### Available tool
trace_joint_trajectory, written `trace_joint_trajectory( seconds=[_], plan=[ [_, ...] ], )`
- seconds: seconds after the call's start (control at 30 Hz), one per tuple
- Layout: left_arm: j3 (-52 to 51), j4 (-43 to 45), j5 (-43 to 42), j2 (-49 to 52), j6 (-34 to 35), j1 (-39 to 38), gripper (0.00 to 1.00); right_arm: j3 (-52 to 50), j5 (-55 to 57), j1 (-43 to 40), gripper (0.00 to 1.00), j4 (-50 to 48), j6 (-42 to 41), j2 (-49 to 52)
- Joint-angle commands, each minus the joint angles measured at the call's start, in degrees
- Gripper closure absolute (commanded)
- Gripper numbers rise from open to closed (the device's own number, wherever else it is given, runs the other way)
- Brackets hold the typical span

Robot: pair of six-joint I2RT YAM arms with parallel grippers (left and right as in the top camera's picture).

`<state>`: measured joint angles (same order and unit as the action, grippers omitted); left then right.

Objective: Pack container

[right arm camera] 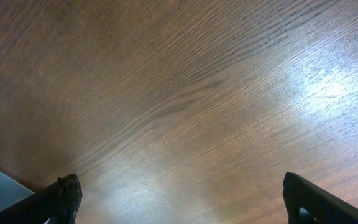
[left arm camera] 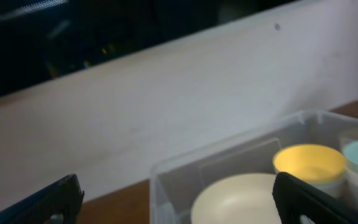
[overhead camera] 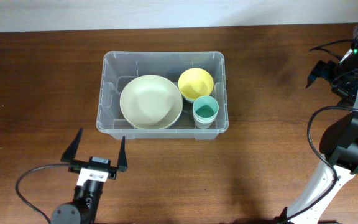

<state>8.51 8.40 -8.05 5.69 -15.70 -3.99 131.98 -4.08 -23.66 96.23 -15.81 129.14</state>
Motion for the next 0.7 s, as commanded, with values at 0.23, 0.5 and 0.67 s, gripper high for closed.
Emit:
trace_joint_trajectory(
  seconds=[0.23, 0.5, 0.67],
  plan=[
    [-8.0, 6.4, 1.7, -5.4, -0.9, 1.6, 0.00, -0.2, 0.2, -0.4, 0.01, 0.0, 0.3, -2.3],
    [-8.0, -1.0, 1.8, -5.4, -0.9, 3.7, 0.00, -0.2, 0.3, -0.4, 0.01, 0.0, 0.3, -2.3],
    [-8.0, -7.7, 1.8, -5.4, -0.9, 4.0, 0.00, -0.2, 0.2, -0.4, 0.01, 0.0, 0.3, -2.3]
  ],
)
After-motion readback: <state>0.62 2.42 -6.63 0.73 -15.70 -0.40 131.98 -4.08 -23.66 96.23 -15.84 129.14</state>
